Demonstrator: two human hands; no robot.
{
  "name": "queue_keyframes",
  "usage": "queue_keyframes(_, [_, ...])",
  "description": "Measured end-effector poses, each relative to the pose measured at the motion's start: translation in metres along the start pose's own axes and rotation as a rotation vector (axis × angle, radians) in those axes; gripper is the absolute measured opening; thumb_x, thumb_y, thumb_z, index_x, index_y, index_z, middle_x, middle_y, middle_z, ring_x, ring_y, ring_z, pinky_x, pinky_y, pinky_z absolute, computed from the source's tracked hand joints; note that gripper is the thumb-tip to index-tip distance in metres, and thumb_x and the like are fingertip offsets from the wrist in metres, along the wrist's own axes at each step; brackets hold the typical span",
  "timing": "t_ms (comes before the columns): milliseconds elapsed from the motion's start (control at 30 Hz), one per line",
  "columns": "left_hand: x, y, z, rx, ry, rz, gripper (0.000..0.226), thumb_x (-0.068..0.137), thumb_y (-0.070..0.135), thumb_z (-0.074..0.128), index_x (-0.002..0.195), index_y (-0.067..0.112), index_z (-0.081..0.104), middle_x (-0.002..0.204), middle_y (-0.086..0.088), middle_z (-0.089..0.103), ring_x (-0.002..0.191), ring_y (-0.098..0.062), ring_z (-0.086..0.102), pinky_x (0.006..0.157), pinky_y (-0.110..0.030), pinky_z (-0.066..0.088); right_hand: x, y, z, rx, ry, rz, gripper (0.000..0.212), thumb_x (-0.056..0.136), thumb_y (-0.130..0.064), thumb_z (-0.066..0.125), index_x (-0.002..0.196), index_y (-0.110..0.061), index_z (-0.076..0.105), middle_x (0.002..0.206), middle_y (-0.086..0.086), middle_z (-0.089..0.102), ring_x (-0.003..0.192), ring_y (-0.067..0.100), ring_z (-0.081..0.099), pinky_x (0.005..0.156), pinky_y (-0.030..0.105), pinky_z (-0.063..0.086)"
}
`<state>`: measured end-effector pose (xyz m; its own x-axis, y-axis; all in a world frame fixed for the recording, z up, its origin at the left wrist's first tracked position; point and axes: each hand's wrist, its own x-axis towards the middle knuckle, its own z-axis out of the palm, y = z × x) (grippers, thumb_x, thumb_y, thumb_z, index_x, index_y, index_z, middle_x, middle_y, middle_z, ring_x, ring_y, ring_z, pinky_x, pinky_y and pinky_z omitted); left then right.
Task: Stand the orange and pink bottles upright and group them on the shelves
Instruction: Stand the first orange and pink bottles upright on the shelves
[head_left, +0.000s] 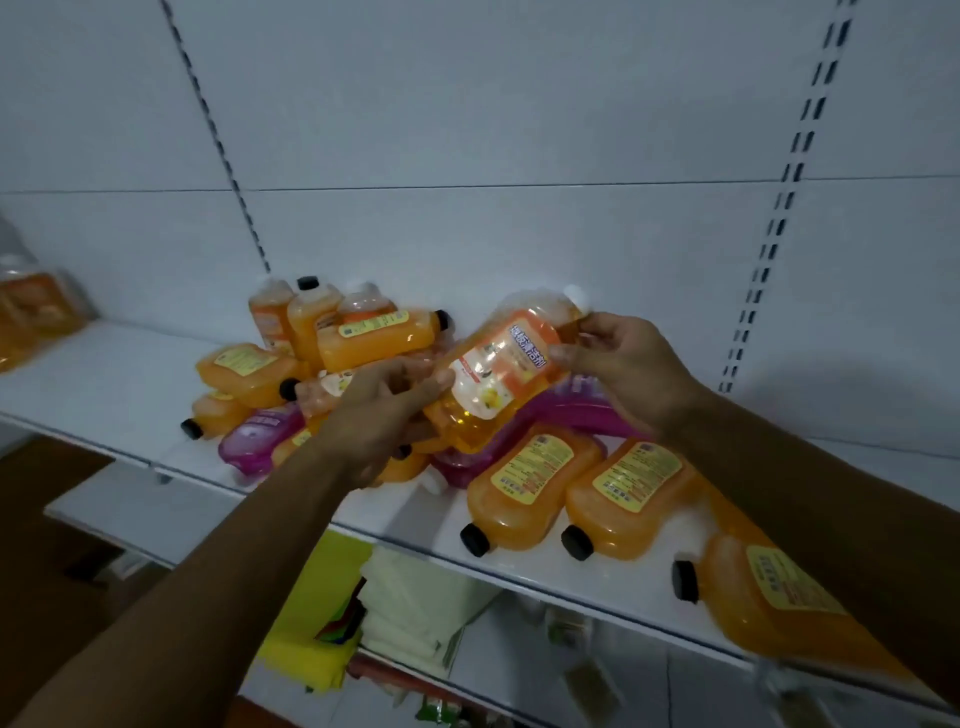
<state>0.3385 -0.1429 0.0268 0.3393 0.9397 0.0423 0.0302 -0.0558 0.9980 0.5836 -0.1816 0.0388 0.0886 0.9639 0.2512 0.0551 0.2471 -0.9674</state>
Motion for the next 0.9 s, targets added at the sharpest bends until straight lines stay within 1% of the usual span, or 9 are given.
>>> queue_keyframes(100, [-0.026,-0.002,-0.027,0.054,0.090,0.000,0.052,0.075,0.038,0.076,0.108,0.001,0.060,0.102,-0.014,0.071,0.097,-0.036,0.068,0.087,-0.056,0.053,0.016,0.007,0.036,0.016,-0.100,0.007,0.027,0.082,-0.025,0.071,0.109,-0.020,0.066,0.105,0.003,0.073,0.098,0.021,0.069,0.086,0.042,0.055])
queue_keyframes(167, [-0.045,-0.004,-0.047,0.058,0.172,-0.002,0.056,0.073,0.035,0.075,0.110,-0.003,0.057,0.101,-0.017,0.069,0.094,-0.037,0.067,0.084,-0.052,0.056,0.023,0.010,0.065,0.068,-0.183,0.012,0.023,0.088,-0.019,0.065,0.111,-0.021,0.065,0.105,0.002,0.073,0.099,0.023,0.069,0.083,0.040,0.056])
queue_keyframes(233, [-0.064,-0.004,-0.068,0.074,0.223,-0.004,0.053,0.072,0.031,0.073,0.114,0.002,0.060,0.104,-0.018,0.068,0.088,-0.033,0.069,0.074,-0.042,0.058,0.027,0.010,0.098,0.072,-0.255,-0.008,0.028,0.090,-0.017,0.064,0.117,-0.020,0.062,0.110,0.002,0.071,0.104,0.021,0.067,0.087,0.040,0.055])
queue_keyframes(367, [-0.094,-0.007,-0.116,0.098,0.258,-0.029,0.050,0.070,0.027,0.077,0.117,0.019,0.063,0.112,-0.010,0.068,0.096,-0.026,0.070,0.082,-0.042,0.058,0.032,0.007,0.164,-0.015,-0.361,-0.090,0.026,0.089,-0.025,0.066,0.115,-0.031,0.063,0.114,-0.006,0.069,0.107,0.011,0.065,0.093,0.041,0.053])
queue_keyframes(500, [-0.115,-0.010,-0.170,0.203,0.308,-0.023,0.047,0.069,0.027,0.079,0.113,0.026,0.062,0.110,-0.004,0.068,0.096,-0.018,0.070,0.077,-0.030,0.058,0.037,-0.005,0.238,-0.105,-0.387,-0.143,0.042,0.088,-0.032,0.066,0.127,-0.026,0.052,0.122,-0.007,0.062,0.110,0.011,0.061,0.089,0.037,0.055])
queue_keyframes(633, [-0.137,-0.007,-0.228,0.171,0.419,0.052,0.041,0.071,0.031,0.078,0.109,0.029,0.063,0.110,-0.004,0.067,0.094,-0.017,0.070,0.075,-0.028,0.058,0.047,-0.022,0.317,-0.135,-0.402,-0.199,0.030,0.089,-0.028,0.065,0.115,-0.025,0.050,0.099,-0.016,0.060,0.086,-0.005,0.059,0.070,0.014,0.052])
queue_keyframes(667, [-0.142,-0.007,-0.243,0.175,0.441,0.066,0.038,0.071,0.032,0.077,0.107,0.032,0.063,0.110,-0.003,0.067,0.095,-0.016,0.070,0.076,-0.029,0.058,0.049,-0.025,0.336,-0.141,-0.417,-0.200,0.027,0.090,-0.028,0.065,0.113,-0.025,0.051,0.098,-0.015,0.062,0.084,-0.003,0.061,0.066,0.015,0.053])
queue_keyframes(767, [-0.152,-0.010,-0.288,0.188,0.503,0.088,0.039,0.070,0.036,0.076,0.105,0.035,0.060,0.112,-0.004,0.065,0.097,-0.016,0.069,0.077,-0.030,0.059,0.057,-0.029,0.394,-0.161,-0.484,-0.170,0.030,0.089,-0.033,0.066,0.115,-0.025,0.052,0.104,-0.001,0.067,0.091,0.025,0.068,0.073,0.042,0.060])
queue_keyframes(900, [-0.149,-0.023,-0.344,0.177,0.564,0.089,0.035,0.074,0.031,0.076,0.104,0.038,0.057,0.114,-0.004,0.062,0.099,-0.019,0.067,0.075,-0.029,0.058,0.075,-0.021,0.455,-0.194,-0.552,-0.177,0.046,0.081,-0.030,0.074,0.119,-0.019,0.051,0.110,0.004,0.065,0.095,0.014,0.065,0.068,0.018,0.051])
